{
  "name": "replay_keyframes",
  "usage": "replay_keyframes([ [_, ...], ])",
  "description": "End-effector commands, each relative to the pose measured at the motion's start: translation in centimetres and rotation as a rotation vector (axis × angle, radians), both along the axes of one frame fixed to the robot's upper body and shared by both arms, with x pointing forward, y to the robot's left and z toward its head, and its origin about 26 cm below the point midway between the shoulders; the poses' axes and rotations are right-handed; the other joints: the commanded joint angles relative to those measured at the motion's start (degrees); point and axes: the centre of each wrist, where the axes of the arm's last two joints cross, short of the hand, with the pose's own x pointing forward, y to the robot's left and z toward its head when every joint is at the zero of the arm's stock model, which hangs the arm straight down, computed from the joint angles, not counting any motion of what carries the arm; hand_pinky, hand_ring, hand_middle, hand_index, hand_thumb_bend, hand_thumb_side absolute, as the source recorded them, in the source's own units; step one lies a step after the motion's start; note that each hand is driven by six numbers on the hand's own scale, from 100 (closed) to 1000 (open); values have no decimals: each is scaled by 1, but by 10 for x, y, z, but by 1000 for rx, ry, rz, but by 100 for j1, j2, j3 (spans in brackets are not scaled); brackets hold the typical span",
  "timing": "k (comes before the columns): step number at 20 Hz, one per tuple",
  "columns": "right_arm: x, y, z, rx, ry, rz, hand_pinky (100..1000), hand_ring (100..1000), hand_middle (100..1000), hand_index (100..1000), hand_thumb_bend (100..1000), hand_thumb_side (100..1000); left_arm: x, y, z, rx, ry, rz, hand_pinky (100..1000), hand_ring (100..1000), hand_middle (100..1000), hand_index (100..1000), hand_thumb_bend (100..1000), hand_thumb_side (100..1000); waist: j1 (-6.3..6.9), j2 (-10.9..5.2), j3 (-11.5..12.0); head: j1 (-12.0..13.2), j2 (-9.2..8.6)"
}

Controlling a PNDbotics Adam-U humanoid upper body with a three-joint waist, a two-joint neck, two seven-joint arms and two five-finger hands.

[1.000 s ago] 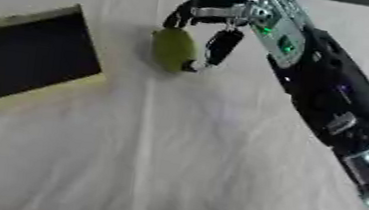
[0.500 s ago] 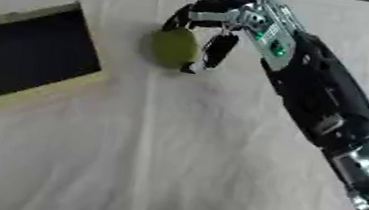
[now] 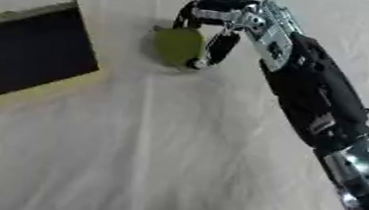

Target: Pick up objects on the table and place them in the box.

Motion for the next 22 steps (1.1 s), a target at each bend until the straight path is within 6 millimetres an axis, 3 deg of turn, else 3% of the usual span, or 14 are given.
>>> replay_keyframes([
  [1, 0, -5, 7, 48, -50, -25, 659, 593, 573, 643, 251, 100, -3, 0, 8, 14, -27, -4, 755, 738, 603, 714, 136, 586, 37, -106, 0, -15, -60],
  [6, 2, -2, -2, 134, -64, -19, 591, 565, 572, 646, 141, 100, -4, 0, 7, 13, -25, -2, 756, 739, 603, 714, 137, 586, 34, -115, -10, 8, -1],
  [11, 2, 2, -4, 160, -60, 14, 572, 559, 574, 627, 151, 100, -4, 1, 6, 12, -22, 2, 756, 738, 603, 714, 138, 584, 30, -157, -35, 27, 25],
  [22, -17, 19, 47, 159, -158, 191, 569, 545, 555, 600, 191, 100, -4, 4, 4, 14, -13, 18, 756, 737, 603, 713, 142, 576, -2, -297, -123, 66, 125],
])
